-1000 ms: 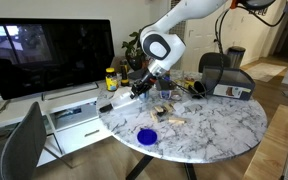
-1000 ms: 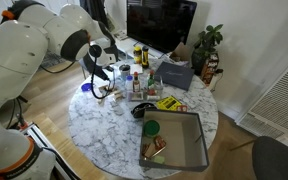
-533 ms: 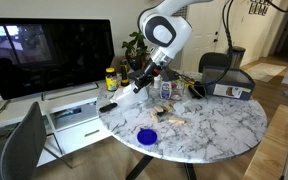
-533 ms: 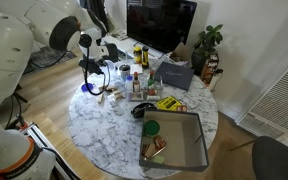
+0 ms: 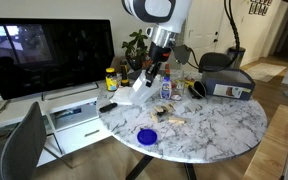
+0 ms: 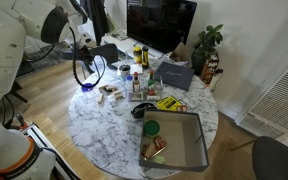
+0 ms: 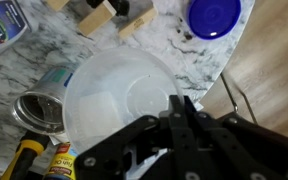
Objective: Pour out the transparent bucket is contents, then set the transparent bucket upright
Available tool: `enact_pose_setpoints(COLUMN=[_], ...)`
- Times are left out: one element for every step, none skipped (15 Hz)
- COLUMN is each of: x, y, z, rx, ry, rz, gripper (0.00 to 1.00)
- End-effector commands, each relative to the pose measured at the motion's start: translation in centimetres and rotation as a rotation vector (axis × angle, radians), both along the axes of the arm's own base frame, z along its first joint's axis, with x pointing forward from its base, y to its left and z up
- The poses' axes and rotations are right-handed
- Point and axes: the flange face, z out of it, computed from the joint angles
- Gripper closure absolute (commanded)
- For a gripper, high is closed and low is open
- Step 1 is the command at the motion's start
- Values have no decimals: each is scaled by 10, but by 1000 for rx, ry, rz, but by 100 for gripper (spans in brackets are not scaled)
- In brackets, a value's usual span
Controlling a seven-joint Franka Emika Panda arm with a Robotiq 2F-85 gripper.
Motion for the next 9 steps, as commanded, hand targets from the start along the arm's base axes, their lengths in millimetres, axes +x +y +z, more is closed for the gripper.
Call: enact_pose_setpoints(x=[-1, 1, 3, 5, 4, 6, -11, -3, -10], y=[24, 30, 36, 42, 39, 35, 37, 46, 36], z=[5, 4, 2, -2, -12, -23, -50, -53, -72], rx=[-174, -223, -271, -314, -354, -380, -420, -463, -495], ry=[42, 44, 49, 61, 57, 55, 57, 60, 58], rz=[101, 133, 166, 200, 228, 258, 276, 279, 311], gripper=[99, 99, 99, 99, 99, 99, 99, 99, 99])
